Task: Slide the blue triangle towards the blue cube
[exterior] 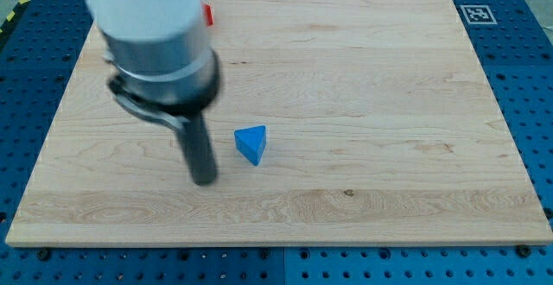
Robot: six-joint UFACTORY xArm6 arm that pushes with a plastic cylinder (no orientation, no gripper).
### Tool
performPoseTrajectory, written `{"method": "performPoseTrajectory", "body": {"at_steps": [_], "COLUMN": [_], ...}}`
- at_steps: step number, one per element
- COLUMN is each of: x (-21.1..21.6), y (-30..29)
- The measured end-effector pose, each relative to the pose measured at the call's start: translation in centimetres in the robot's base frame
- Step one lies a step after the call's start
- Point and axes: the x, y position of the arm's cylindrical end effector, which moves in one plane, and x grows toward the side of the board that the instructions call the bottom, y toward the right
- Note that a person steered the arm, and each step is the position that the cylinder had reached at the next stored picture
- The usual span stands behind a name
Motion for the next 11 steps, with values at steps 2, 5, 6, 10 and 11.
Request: {"method": "performPoseTrajectory", "body": {"at_steps": [2, 5, 6, 10, 11], "x": [-1.0, -3.9, -5.4, -11.1, -13.5], "y": [7.8, 1.8, 0.5, -2.5, -3.1]}}
